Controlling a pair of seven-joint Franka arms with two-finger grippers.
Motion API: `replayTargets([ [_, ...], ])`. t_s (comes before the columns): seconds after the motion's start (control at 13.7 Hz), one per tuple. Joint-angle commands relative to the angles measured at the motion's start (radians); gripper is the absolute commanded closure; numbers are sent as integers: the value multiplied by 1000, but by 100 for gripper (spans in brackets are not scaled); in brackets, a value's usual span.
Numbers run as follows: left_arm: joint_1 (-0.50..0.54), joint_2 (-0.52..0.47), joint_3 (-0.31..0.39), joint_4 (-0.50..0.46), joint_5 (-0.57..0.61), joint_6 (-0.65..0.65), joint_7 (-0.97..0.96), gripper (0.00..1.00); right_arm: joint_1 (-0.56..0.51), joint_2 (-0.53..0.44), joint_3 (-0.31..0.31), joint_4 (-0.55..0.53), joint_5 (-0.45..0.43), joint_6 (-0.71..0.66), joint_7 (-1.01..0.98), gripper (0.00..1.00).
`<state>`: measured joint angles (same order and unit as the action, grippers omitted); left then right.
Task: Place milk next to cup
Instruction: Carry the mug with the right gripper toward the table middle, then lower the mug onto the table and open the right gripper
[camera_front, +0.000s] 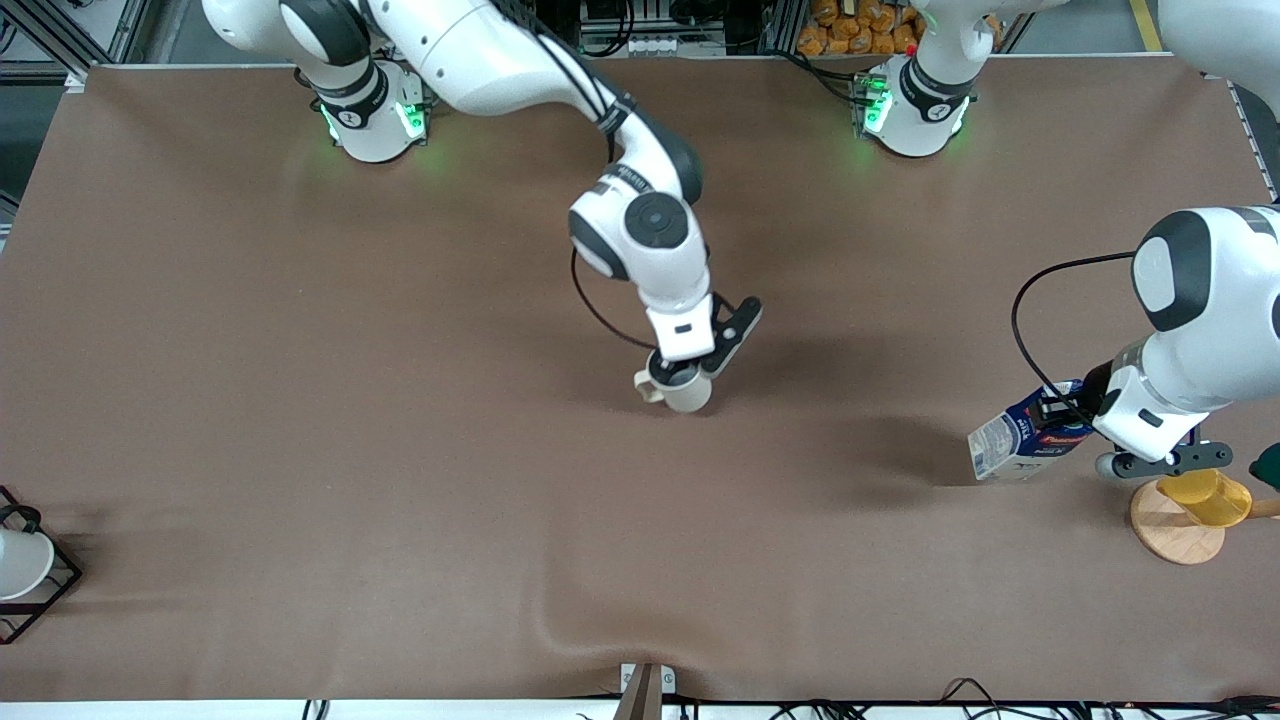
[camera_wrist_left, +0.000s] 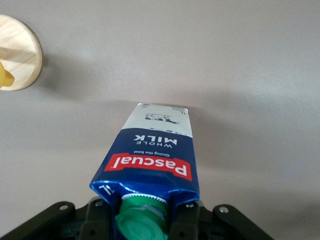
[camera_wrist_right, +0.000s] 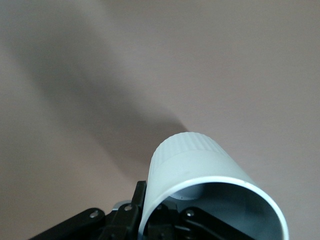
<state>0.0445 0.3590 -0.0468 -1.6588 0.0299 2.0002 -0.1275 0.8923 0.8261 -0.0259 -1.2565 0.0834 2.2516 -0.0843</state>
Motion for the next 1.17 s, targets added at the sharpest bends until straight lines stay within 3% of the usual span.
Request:
replayTargets([
  [0.0,-5,-6,1,11,8,-21,-24,71,19,21,-11,35,-1,-76,47,100],
  [0.15,-5,-6,1,11,8,-21,-24,71,17,21,-11,34,-1,-159,70,100],
  [0.44,-6,-6,1,19,8,-26,-30,71,16,28,-12,32,-5,-150,104,99],
  [0.51,-8,-6,1,22,8,-32,-30,71,14,40,-14,35,-5,-121,106,93],
  [0.58,-8,-6,1,30,8,-40,-30,71,14,51,-14,35,-8,-81,107,80],
  [0.73,-8,-6,1,31,8,-49,-30,71,11,62,-14,34,-4,-61,130,0],
  [1.09,-8,-6,1,31,8,-50,-30,71,13,28,-11,37,13,-58,218,0],
])
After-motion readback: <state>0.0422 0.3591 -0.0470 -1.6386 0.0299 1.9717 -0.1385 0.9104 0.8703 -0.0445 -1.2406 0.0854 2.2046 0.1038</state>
